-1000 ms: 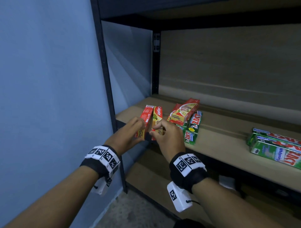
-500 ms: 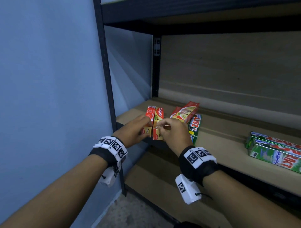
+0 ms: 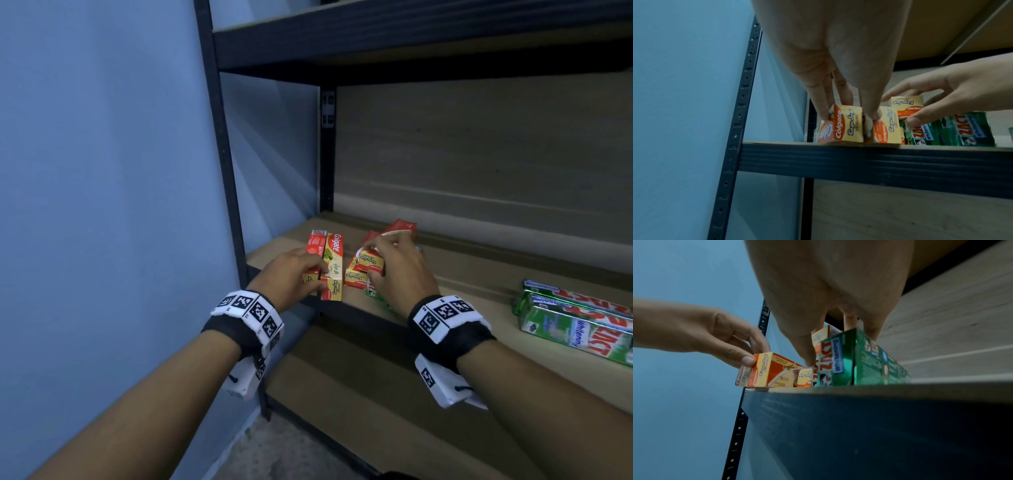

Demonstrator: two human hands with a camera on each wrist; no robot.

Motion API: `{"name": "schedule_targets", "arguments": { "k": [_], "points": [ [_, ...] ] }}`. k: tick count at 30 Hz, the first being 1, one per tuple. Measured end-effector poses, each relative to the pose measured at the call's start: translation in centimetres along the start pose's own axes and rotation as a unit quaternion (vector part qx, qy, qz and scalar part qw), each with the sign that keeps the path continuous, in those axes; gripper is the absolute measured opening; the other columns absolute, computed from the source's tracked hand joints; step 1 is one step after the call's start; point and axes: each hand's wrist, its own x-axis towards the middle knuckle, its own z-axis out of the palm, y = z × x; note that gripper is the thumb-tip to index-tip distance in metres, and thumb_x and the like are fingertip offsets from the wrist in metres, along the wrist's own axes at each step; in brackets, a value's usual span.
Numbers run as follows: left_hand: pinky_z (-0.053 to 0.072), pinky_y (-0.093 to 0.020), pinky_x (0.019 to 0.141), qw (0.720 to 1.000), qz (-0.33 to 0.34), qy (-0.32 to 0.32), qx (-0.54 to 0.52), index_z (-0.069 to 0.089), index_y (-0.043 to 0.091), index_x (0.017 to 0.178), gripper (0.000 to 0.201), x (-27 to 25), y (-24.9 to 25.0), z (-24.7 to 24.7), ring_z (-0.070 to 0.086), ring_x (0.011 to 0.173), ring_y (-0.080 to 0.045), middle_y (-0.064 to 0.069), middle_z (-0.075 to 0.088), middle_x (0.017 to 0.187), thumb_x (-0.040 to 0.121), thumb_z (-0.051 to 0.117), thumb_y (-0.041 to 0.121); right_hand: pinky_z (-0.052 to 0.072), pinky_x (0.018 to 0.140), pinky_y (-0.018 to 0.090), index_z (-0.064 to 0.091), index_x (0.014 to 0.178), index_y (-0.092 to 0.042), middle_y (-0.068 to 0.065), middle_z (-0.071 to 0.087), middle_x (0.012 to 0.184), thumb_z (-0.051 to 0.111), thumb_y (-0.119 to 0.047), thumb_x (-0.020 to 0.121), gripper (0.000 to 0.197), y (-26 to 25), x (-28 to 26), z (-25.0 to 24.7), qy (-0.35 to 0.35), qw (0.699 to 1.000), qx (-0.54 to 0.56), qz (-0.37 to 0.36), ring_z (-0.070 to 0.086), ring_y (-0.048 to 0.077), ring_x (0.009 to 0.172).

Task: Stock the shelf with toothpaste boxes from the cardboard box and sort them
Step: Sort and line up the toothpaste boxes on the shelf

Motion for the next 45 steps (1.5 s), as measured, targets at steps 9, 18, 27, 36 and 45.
{"name": "schedule_targets", "arguments": {
  "k": [9,18,27,36,45],
  "points": [
    [0.049,-0.026,0.087,1.000,0.003,0.026,-0.015,0.071,0.024,0.111,0.029,-0.3,-0.1,0.4,0.059,0.101,-0.011,0.004,0.066,0.111,0.083,0.077,0.032,0.054,0.093,0.038,0.059,0.115,-0.034,-0.002,0.049,0.133,0.078,-0.018,0.082,0.042,-0.2,-0.6,0.3,0.024,0.997,0.055,-0.048,0.055,0.021,0.117],
    [0.051,-0.020,0.085,0.998,-0.031,0.043,-0.035,0.071,0.024,0.113,0.035,-0.4,-0.7,1.1,0.062,0.094,-0.007,0.005,0.067,0.107,0.080,0.080,0.032,0.040,0.092,0.016,0.069,0.123,-0.030,-0.004,0.057,0.123,0.080,-0.019,0.080,0.046,-2.4,-0.9,1.1,0.028,0.986,0.121,-0.110,0.054,0.011,0.112],
    [0.056,-0.027,0.082,0.995,-0.041,0.063,-0.062,0.069,0.020,0.114,0.036,-0.6,-1.0,1.6,0.062,0.095,-0.008,0.004,0.067,0.107,0.080,0.080,0.025,0.044,0.099,0.025,0.068,0.125,-0.025,-0.001,0.058,0.123,0.077,-0.006,0.078,0.051,-3.7,0.0,1.8,0.008,0.982,0.095,-0.163,0.057,0.018,0.113],
    [0.055,-0.033,0.095,0.985,-0.093,0.025,-0.144,0.056,0.025,0.132,0.066,-0.4,0.3,0.0,0.063,0.107,-0.005,0.008,0.064,0.118,0.073,0.086,0.023,0.040,0.108,0.029,0.052,0.142,-0.026,0.000,0.050,0.137,0.074,-0.014,0.085,0.062,-2.4,-0.6,0.1,-0.074,0.984,0.115,-0.114,0.048,0.017,0.127],
    [0.047,-0.036,0.098,0.998,-0.004,0.063,-0.010,0.056,0.029,0.128,0.049,2.7,7.9,0.4,0.058,0.113,-0.015,0.005,0.062,0.124,0.082,0.072,0.034,0.044,0.102,0.039,0.062,0.121,-0.038,-0.002,0.049,0.135,0.066,-0.047,0.088,0.035,2.1,-2.9,-3.5,-0.048,0.998,-0.030,-0.033,0.043,0.025,0.125]
  ]
}}
